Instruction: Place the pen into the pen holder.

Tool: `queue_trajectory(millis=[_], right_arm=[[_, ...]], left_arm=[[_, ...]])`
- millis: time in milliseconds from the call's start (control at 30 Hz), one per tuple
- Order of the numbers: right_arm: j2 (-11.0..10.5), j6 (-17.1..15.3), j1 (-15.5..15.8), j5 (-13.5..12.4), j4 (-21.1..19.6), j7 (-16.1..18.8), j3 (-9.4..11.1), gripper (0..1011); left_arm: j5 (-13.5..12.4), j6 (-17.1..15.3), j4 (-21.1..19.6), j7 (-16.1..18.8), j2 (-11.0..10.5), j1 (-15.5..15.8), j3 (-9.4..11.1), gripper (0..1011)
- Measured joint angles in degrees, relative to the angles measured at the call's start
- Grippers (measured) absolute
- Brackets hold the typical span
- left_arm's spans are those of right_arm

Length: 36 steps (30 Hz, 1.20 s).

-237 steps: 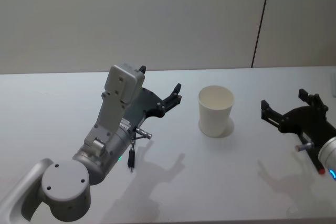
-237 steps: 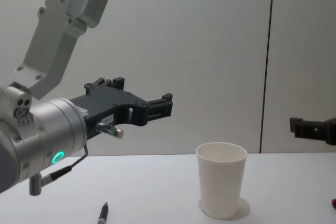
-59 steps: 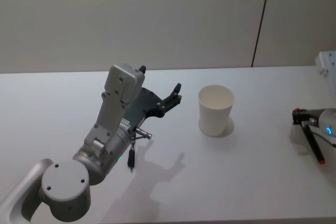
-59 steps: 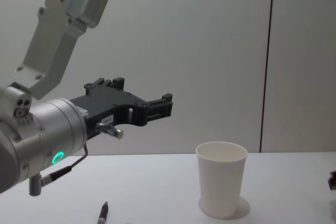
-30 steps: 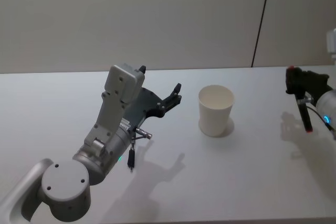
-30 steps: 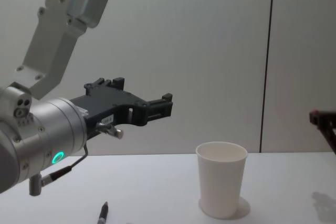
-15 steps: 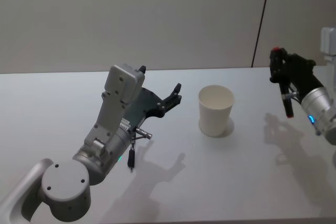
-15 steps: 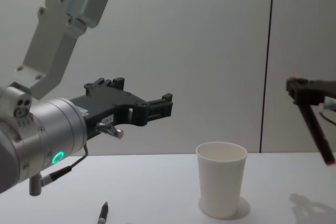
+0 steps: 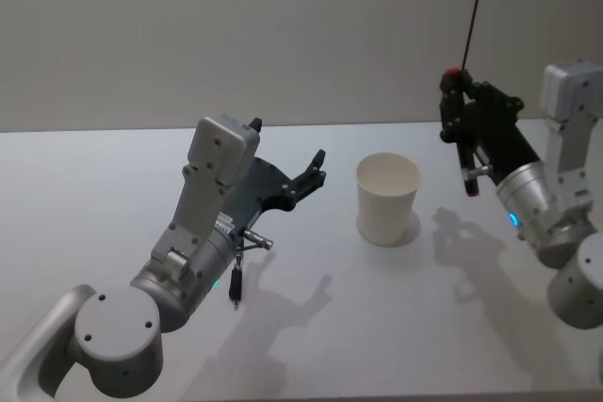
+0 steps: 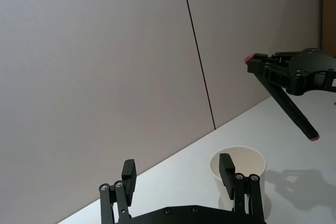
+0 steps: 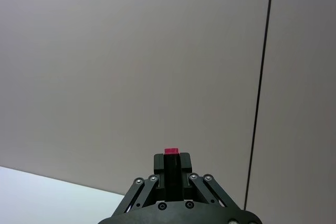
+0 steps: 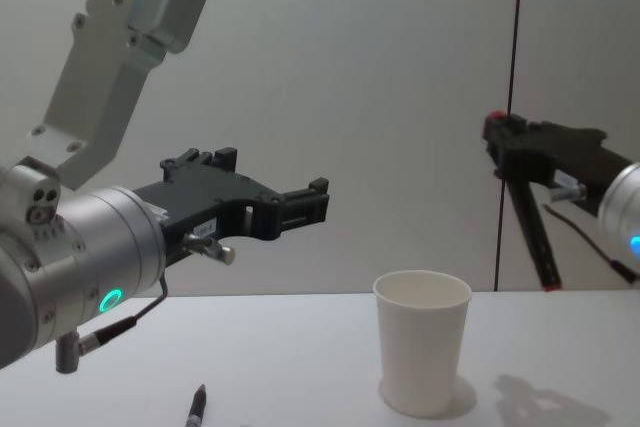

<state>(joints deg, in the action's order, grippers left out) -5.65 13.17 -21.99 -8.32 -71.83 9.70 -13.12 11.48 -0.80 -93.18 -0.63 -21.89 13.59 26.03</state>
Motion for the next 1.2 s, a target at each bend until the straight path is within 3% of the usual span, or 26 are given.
queue_trajectory(millis=[500, 1200], right_arm=[[3.1, 8.8, -4.2, 0.1, 9.2, 0.9, -1.5, 159], [6.7, 15.1, -10.9, -0.8, 21.0, 1.4, -2.6, 159]], left_arm=[[0.0, 0.0, 0.0, 0.0, 0.0, 0.0, 0.0, 1004], [0.0, 0.0, 0.0, 0.0, 0.0, 0.0, 0.0, 1004]])
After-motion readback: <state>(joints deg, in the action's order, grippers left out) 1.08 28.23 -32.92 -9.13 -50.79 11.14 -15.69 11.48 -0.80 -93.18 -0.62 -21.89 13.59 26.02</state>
